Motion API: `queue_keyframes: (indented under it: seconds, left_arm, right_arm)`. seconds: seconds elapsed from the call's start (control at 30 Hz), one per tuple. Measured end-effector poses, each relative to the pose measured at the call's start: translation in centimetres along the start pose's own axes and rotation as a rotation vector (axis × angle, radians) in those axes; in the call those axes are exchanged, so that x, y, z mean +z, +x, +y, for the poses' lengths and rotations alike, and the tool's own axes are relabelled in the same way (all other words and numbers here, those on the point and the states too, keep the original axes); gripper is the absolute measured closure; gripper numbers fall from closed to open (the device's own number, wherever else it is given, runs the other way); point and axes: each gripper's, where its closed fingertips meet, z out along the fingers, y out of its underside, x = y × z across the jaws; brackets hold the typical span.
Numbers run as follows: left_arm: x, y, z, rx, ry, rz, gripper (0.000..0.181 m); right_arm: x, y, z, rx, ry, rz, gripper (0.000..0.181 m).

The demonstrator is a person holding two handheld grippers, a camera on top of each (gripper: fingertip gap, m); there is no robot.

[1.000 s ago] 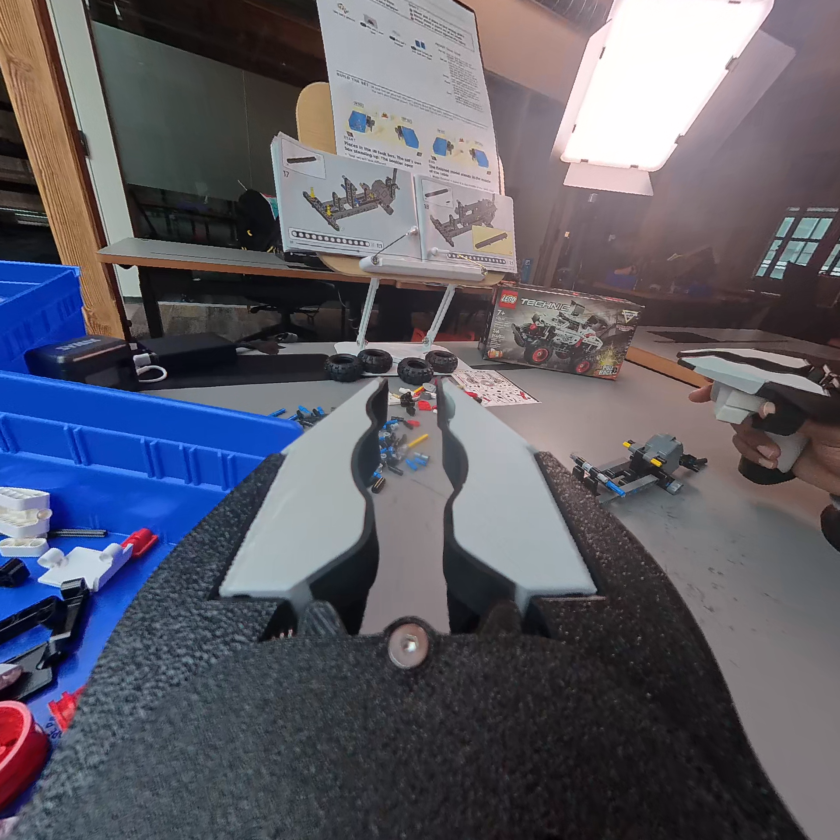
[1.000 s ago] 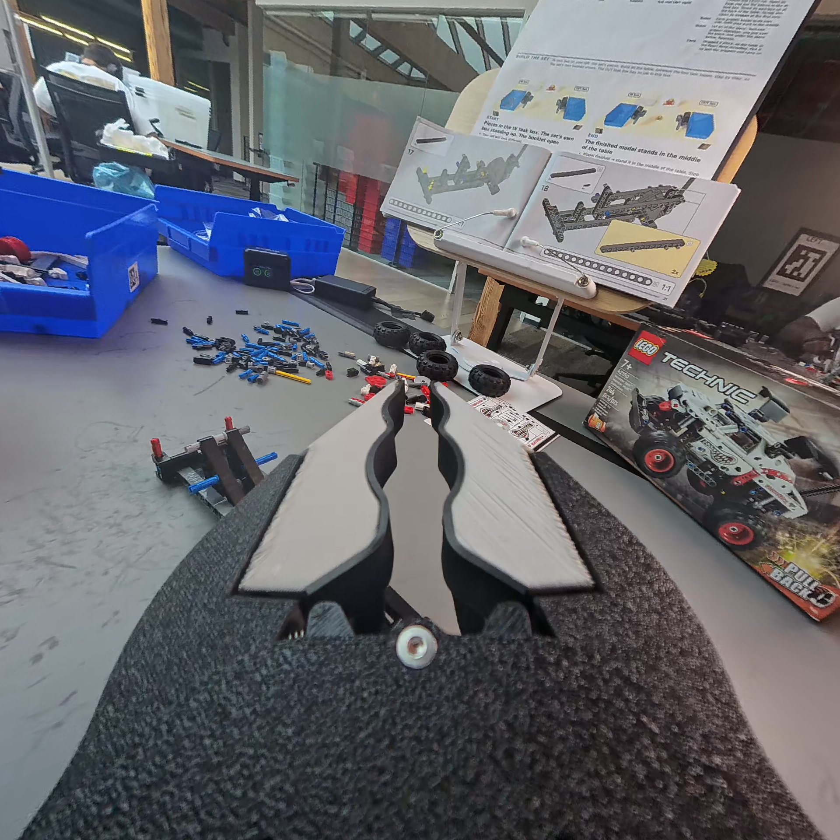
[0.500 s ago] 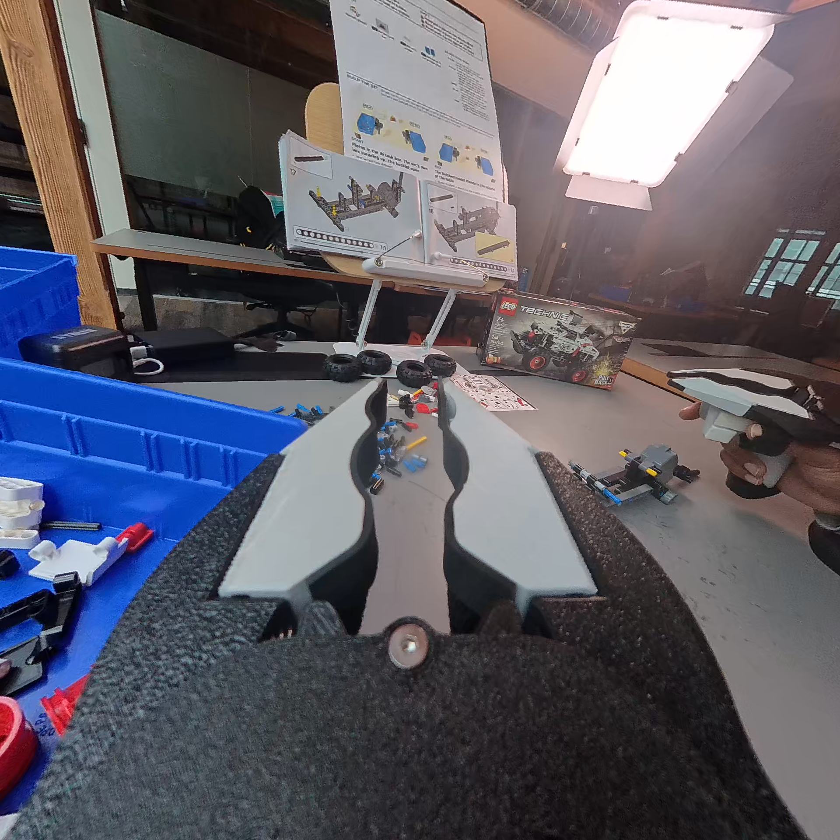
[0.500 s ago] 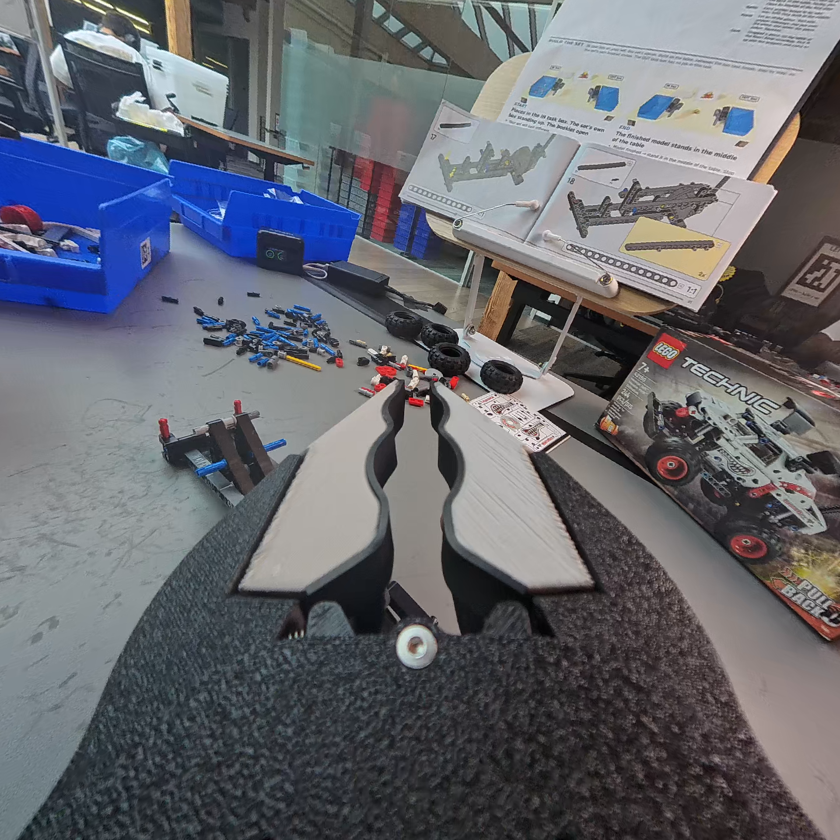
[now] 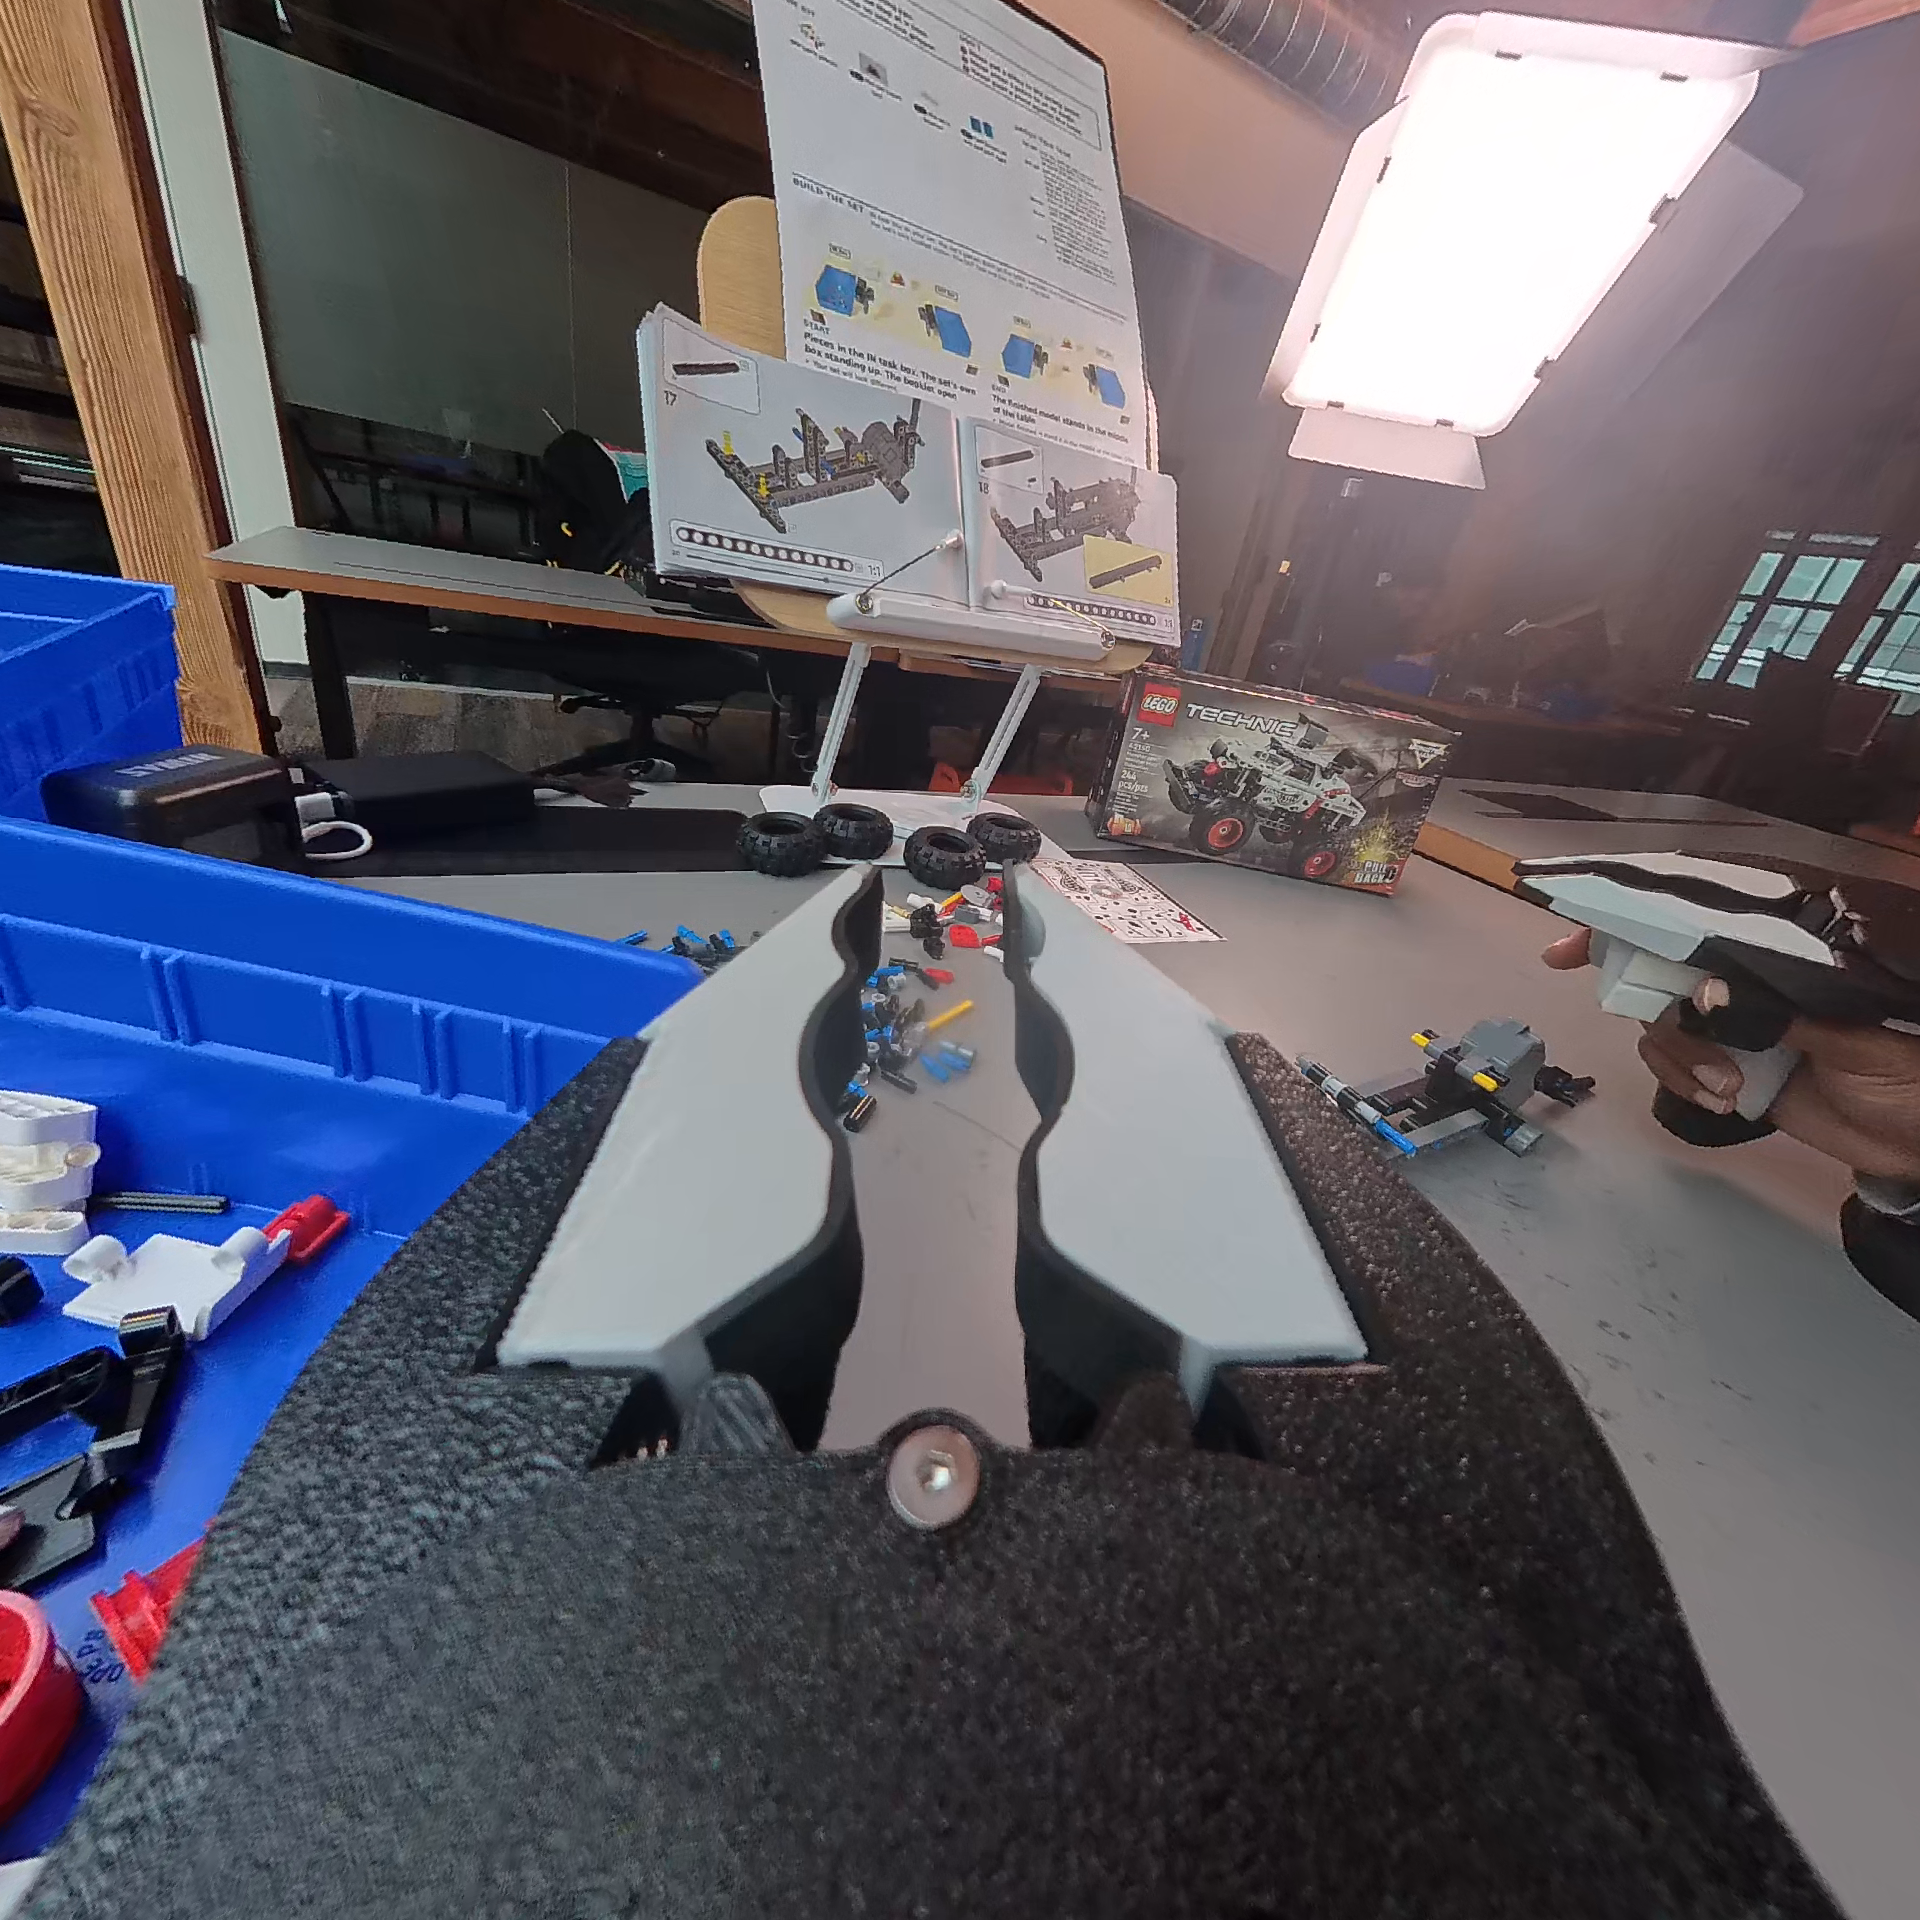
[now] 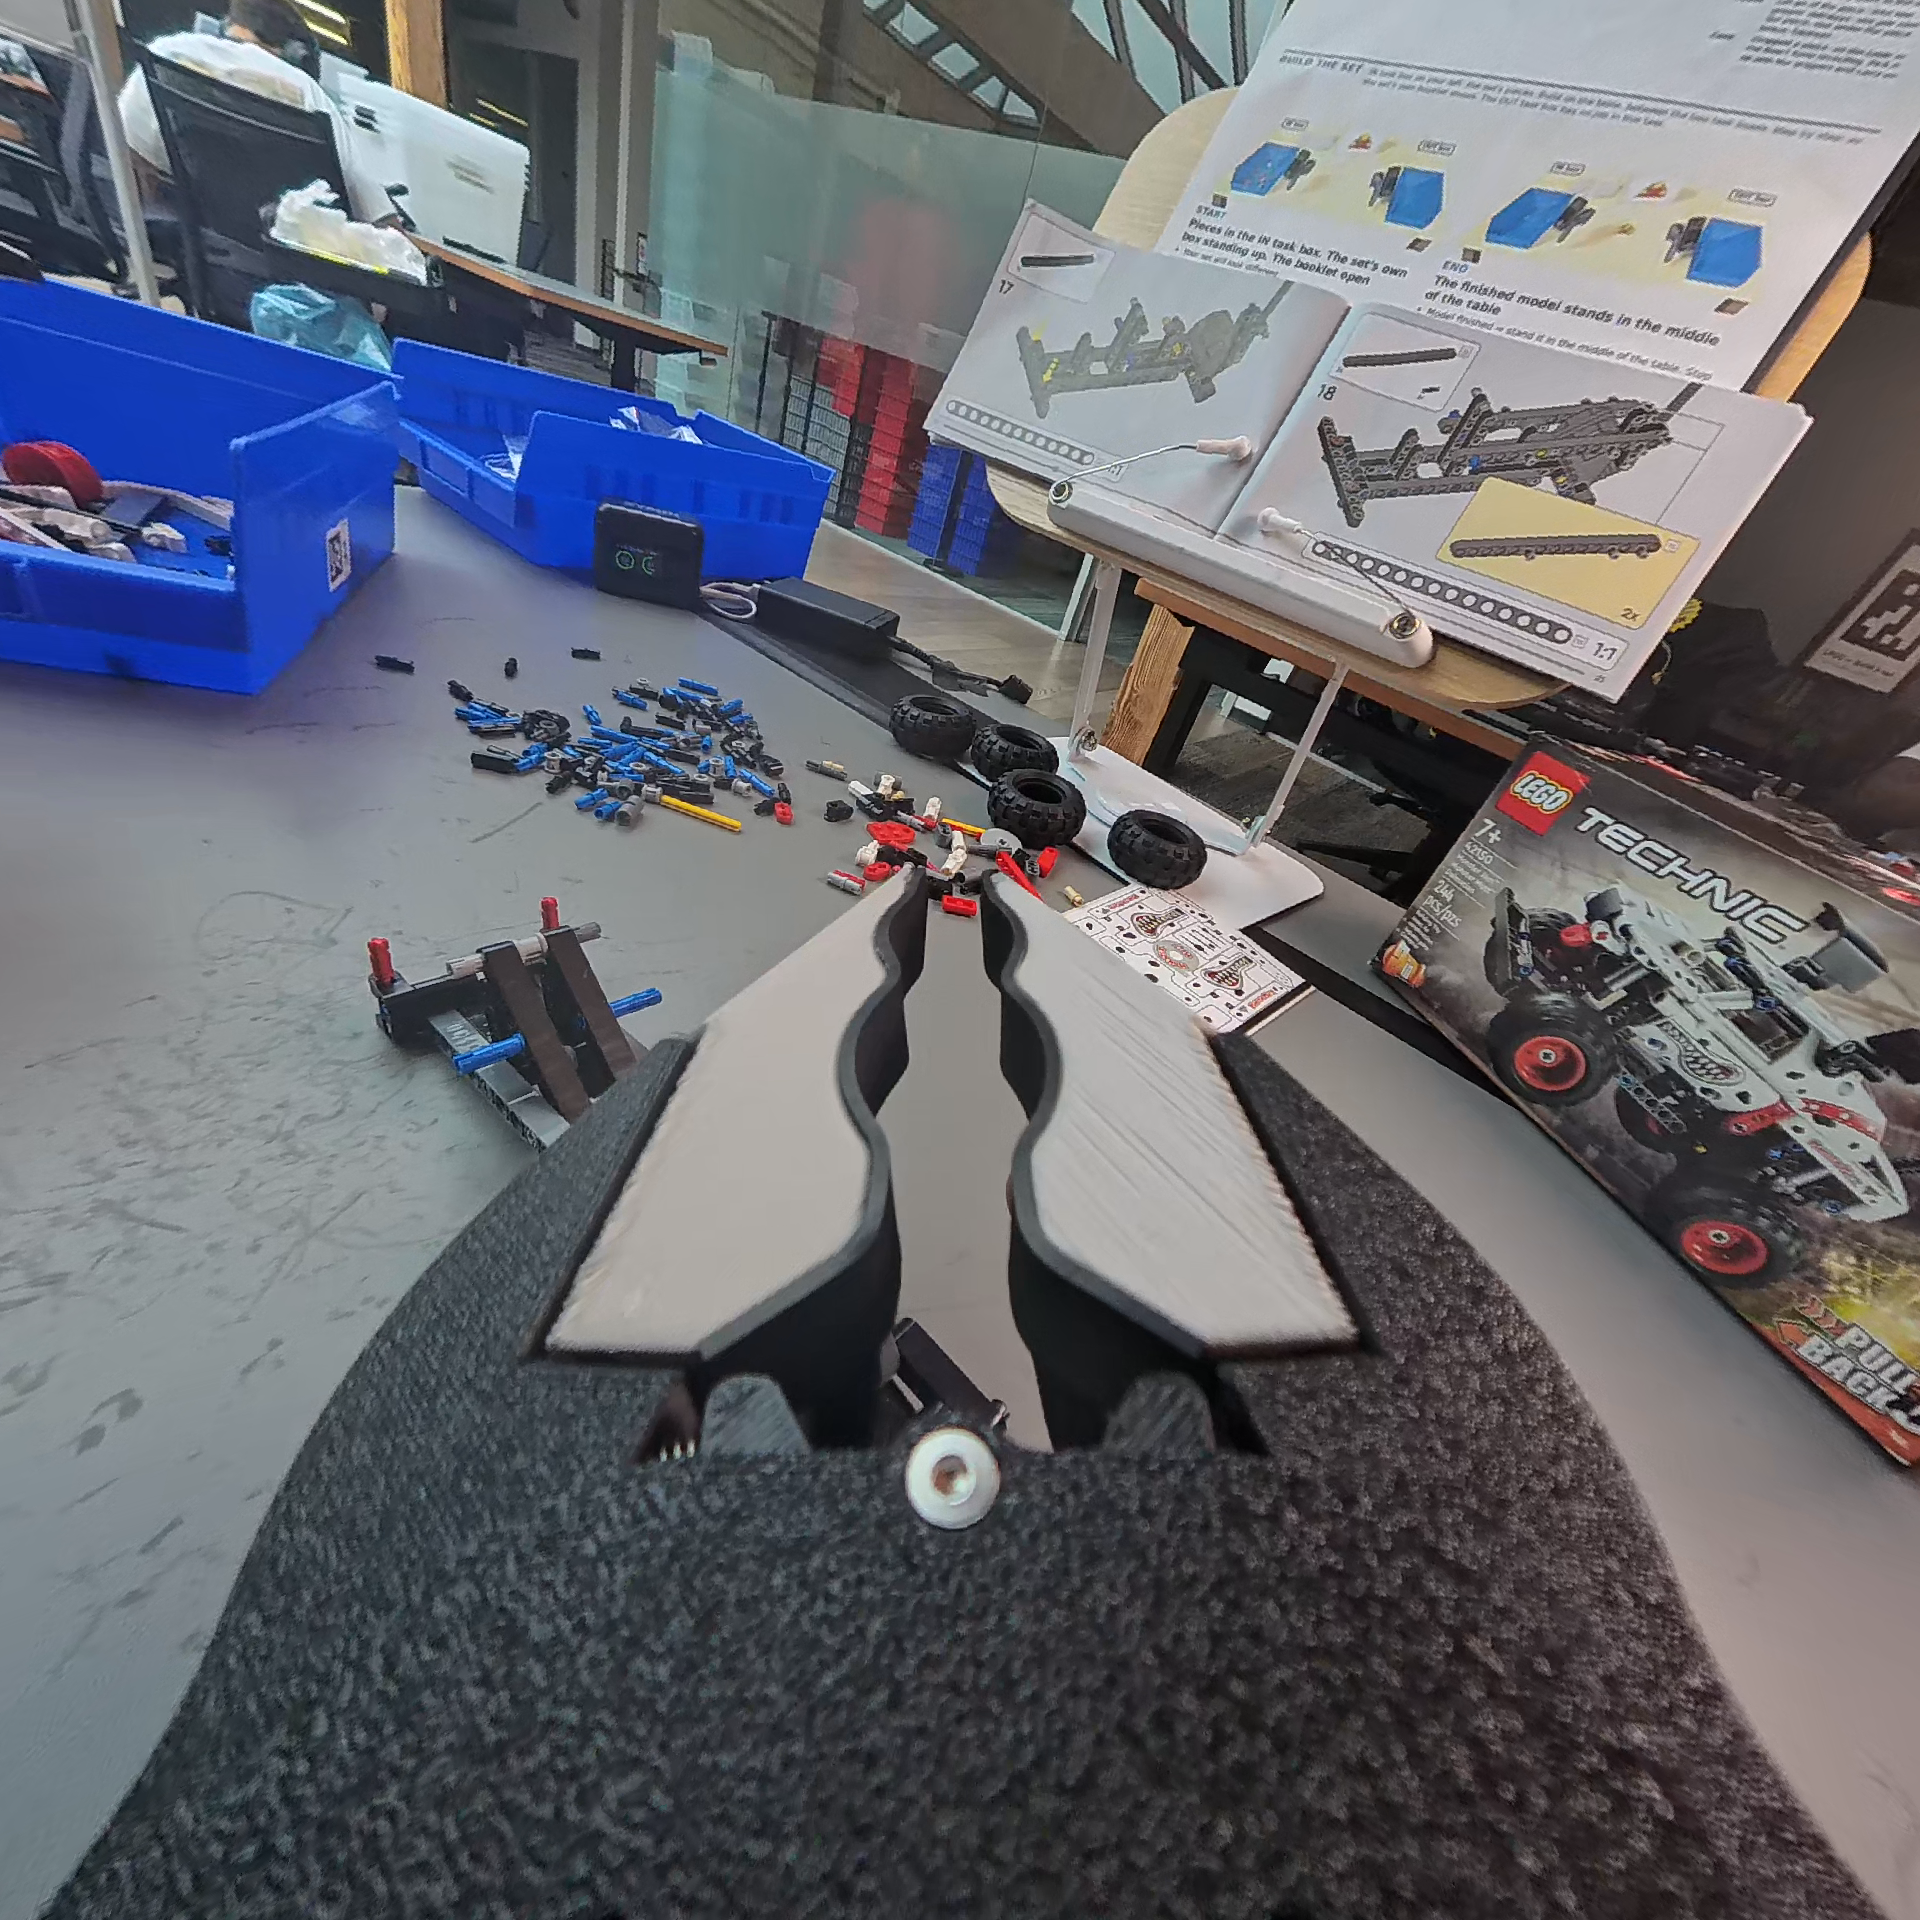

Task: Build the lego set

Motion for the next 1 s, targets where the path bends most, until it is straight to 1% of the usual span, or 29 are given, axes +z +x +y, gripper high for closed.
queue_keyframes:
  seconds: [0.17, 0.27, 0.33, 0.37, 0.43, 0.5, 0.57, 0.6, 0.63, 0.73, 0.77, 0.83, 0.87, 0.93, 1.0]
  left_arm:
    - [0.0, 0.1, 0.0, 0.005, 0.003, -0.002, 0.156]
    - [-0.3, 0.1, -0.9, 0.020, 0.019, -0.011, 0.158]
    - [-0.9, -0.3, -2.3, 0.059, 0.018, -0.040, 0.158]
    - [-1.3, -1.0, -3.3, 0.100, 0.012, -0.076, 0.159]
    - [-2.4, -3.0, -5.8, 0.183, 0.006, -0.165, 0.162]
    - [-3.5, -6.0, -8.1, 0.246, -0.041, -0.268, 0.161]
    - [-4.1, -9.5, -8.9, 0.262, -0.165, -0.332, 0.158]
    - [-4.1, -11.0, -8.7, 0.261, -0.249, -0.340, 0.158]
    - [-4.0, -12.4, -7.8, 0.262, -0.357, -0.328, 0.158]
    - [-4.4, -15.8, -3.4, 0.262, -0.744, -0.270, 0.152]
    - [-4.6, -16.4, -2.2, 0.283, -0.849, -0.245, 0.153]
    - [-4.9, -16.7, 0.5, 0.308, -1.047, -0.147, 0.153]
    - [-5.1, -17.1, 1.7, 0.332, -1.138, -0.121, 0.153]
    - [-5.6, -19.0, 3.4, 0.422, -1.292, -0.116, 0.153]
    - [-5.8, -20.8, 4.6, 0.456, -1.405, -0.110, 0.153]
  right_arm:
    - [0.0, -0.1, 0.1, -0.003, -0.005, -0.001, 0.172]
    - [0.0, -0.2, 0.2, -0.002, -0.011, -0.003, 0.172]
    - [0.0, -0.4, 0.4, -0.005, -0.020, -0.010, 0.172]
    - [0.0, -0.5, 0.5, -0.009, -0.024, -0.013, 0.172]
    - [0.0, -0.7, 0.5, -0.020, -0.025, -0.018, 0.172]
    - [0.0, -0.7, 0.4, -0.024, -0.021, -0.020, 0.172]
    - [0.0, -0.7, 0.3, -0.016, -0.018, -0.026, 0.172]
    - [-0.1, -0.7, 0.3, -0.013, -0.017, -0.027, 0.172]
    - [-0.1, -0.6, 0.3, -0.012, -0.018, -0.028, 0.172]
    - [-0.2, -0.5, 0.3, -0.013, -0.020, -0.023, 0.172]
    - [-0.2, -0.5, 0.3, -0.015, -0.023, -0.022, 0.173]
    - [-0.2, -0.5, 0.5, -0.019, -0.032, -0.020, 0.174]
    - [-0.2, -0.5, 0.6, -0.021, -0.035, -0.021, 0.174]
    - [-0.1, -0.6, 0.7, -0.018, -0.040, -0.025, 0.174]
    - [-0.1, -0.8, 0.8, -0.018, -0.044, -0.030, 0.174]
